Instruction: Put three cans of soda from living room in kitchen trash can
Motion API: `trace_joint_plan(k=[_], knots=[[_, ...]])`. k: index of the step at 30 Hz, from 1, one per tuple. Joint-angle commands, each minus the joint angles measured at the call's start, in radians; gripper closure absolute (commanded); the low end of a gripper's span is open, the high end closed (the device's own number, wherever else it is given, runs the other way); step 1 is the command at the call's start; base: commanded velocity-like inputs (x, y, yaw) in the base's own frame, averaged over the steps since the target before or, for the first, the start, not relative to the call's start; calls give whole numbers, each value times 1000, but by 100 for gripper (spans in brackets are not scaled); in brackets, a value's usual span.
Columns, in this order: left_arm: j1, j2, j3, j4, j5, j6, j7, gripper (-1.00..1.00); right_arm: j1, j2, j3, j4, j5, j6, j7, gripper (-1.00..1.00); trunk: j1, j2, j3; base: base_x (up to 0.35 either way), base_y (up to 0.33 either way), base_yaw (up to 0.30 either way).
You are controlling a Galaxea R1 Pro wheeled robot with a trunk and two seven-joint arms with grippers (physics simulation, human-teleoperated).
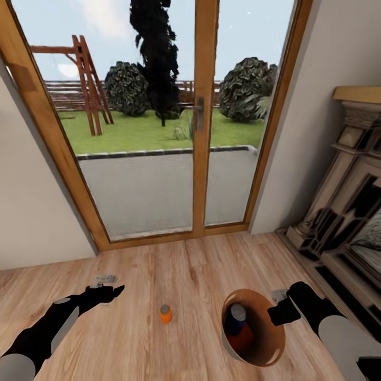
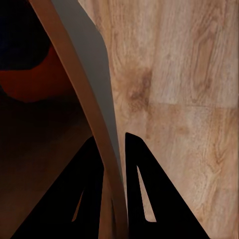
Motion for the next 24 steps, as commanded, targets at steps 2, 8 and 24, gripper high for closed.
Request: trace_joint_plan(k=[2,8,24], knots=[[0,0,-1,0,0,1,0,-100,-3,-1,-4,0,-19,5,3,100,0,0,0,313,48,0],[0,-1,-8,1,-11,6,-1,-100,-10,-12,-9,-2,-24,6,4,100,0,0,0,319,-14,-16],[0,-2,-11,1,-9,1,-2,-100,-17,-12,-10,-2,-26,8,1,100,0,0,15,93,-31,-206]])
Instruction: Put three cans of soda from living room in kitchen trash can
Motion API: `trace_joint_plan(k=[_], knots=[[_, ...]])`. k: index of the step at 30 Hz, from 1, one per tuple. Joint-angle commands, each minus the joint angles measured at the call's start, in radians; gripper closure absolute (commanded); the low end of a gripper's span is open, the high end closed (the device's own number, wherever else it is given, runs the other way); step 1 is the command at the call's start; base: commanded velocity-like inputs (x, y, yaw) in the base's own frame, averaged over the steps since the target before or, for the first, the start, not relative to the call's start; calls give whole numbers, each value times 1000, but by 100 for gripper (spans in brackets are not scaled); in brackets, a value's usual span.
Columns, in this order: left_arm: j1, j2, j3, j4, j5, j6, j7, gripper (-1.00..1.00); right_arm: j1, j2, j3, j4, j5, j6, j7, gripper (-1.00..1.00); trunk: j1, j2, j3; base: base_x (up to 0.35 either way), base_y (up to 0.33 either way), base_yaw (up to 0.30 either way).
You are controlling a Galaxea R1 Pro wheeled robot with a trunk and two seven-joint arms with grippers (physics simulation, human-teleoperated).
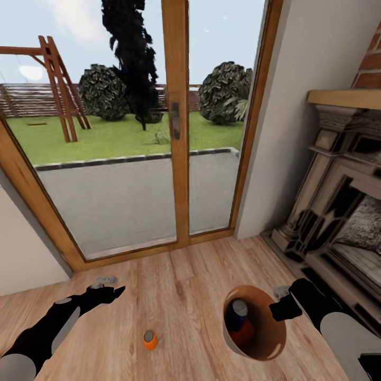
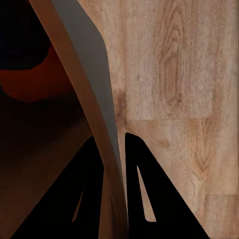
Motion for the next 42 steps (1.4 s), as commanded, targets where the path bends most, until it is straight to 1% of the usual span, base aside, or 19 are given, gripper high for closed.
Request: trace_joint_plan(k=[1,8,13,21,27,28,29,30,31,33,34,35,37,38,40,42], knots=[[0,0,0,0,0,0,0,-100,0,1,-3,0,-19,6,4,100,0,0,1,57,-1,-216],[0,0,0,0,0,5,-1,-100,1,9,-3,0,-19,6,3,100,0,0,5,202,0,-167],[0,0,0,0,0,-5,1,-100,1,10,-4,0,-21,3,5,100,0,0,5,77,0,-20],[0,0,0,0,0,0,1,-100,1,13,0,0,-22,5,2,100,0,0,5,21,0,-2],[0,0,0,0,1,3,4,-100,-3,22,1,-3,-24,9,1,100,0,0,6,16,0,0],[0,0,1,0,2,5,6,-100,-25,33,1,-6,-23,35,0,100,0,0,6,3,0,0],[0,0,3,0,2,6,7,-100,-46,38,1,-7,-22,72,1,100,0,0,6,2,0,0],[0,0,4,0,3,7,8,-100,-68,41,0,-9,-22,114,2,100,0,0,6,1,0,0],[0,0,6,-1,4,9,8,-100,-106,46,1,-9,-23,167,2,100,4,-7,3,0,0,0],[0,0,6,0,3,12,9,-100,-135,50,1,-9,-22,196,1,100,11,-21,-3,0,0,0],[0,0,7,1,1,18,10,-100,-164,55,1,-9,-21,230,1,100,15,-28,-7,0,0,0],[-1,0,8,21,0,39,12,-100,-202,61,1,-9,-20,281,-3,100,19,-35,-10,0,0,0],[-1,0,8,61,-1,62,14,-100,-218,66,1,-9,-20,299,-4,100,27,-49,-16,0,0,0],[-9,-8,2,271,-1,101,16,-100,-239,80,1,-9,-18,299,-9,100,31,-56,-19,0,0,0],[-14,-19,-1,332,-2,105,17,-100,-245,81,0,-9,-18,299,-10,100,38,-70,-27,0,0,0],[-16,-25,-2,357,-2,106,17,-100,-253,81,0,-9,-18,299,-11,100,46,-84,-34,0,0,0]])
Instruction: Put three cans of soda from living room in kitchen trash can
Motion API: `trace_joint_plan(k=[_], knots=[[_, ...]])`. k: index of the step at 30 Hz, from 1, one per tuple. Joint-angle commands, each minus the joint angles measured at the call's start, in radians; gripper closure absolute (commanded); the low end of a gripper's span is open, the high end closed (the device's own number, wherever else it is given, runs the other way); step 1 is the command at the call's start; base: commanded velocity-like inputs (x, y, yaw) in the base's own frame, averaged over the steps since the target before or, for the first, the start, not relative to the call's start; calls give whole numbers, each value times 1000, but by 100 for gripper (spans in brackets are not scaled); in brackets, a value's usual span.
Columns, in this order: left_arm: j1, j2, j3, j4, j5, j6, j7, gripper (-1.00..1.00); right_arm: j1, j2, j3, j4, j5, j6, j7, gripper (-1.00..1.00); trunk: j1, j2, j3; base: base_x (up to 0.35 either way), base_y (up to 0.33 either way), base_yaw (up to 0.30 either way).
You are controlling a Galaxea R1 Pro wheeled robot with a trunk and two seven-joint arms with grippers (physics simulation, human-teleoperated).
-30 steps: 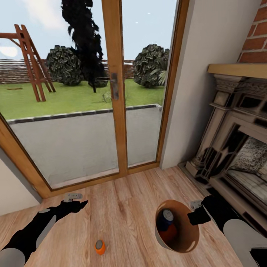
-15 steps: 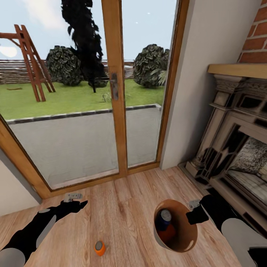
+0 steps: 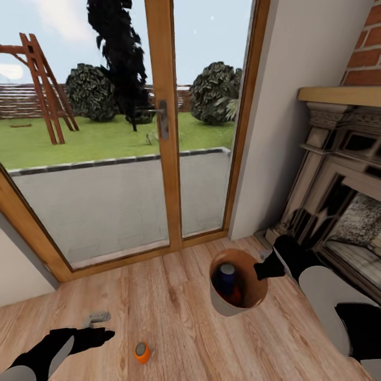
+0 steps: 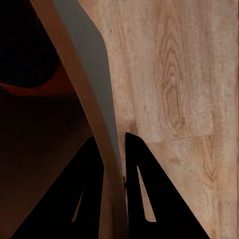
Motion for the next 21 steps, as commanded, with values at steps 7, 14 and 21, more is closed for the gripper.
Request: trace_joint_plan(k=[7,14,21], knots=[[-3,-11,-2,43,-5,4,1,-100,-40,4,-1,3,-6,2,0,100,27,-49,-30,0,0,0],[-3,-26,-4,46,-5,1,0,-100,-48,5,-1,4,-5,2,-4,100,54,-98,-63,0,0,0],[-3,-37,-4,42,-5,-11,-1,-100,-49,10,0,12,-9,2,-71,100,81,-147,-96,0,0,0]])
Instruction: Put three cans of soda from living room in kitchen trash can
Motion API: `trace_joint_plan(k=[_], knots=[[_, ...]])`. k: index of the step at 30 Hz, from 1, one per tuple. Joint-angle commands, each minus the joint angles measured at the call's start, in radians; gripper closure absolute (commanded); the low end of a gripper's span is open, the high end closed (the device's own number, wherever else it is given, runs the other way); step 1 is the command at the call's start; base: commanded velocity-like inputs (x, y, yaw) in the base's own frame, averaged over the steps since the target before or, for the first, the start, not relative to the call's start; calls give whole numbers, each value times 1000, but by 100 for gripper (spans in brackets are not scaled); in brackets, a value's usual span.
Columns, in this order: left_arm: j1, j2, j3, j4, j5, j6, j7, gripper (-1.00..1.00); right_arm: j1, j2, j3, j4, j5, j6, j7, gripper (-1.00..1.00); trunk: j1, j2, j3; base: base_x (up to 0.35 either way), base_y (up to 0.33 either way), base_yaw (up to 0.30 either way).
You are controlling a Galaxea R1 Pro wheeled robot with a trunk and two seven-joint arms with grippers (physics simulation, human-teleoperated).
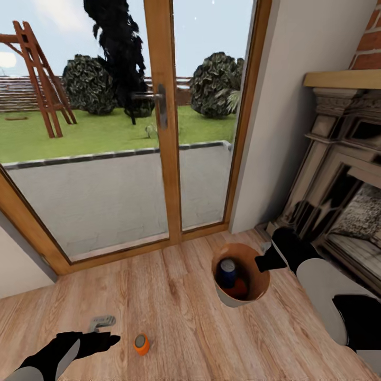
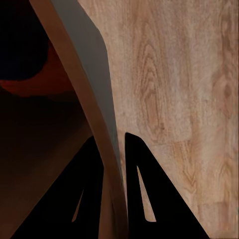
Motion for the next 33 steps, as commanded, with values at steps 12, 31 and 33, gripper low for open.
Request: trace_joint_plan(k=[12,31,33], knots=[[-316,-16,1,-7,0,257,143,-100,-30,41,-5,-4,-35,6,-12,100,46,-84,-56,0,0,0],[-350,-25,5,-9,1,277,229,-100,-149,28,-7,62,-32,6,-36,100,119,-217,-145,0,0,0],[-349,-25,5,-9,2,277,229,-100,-162,27,-8,70,-32,6,-47,100,126,-231,-155,0,0,0]])
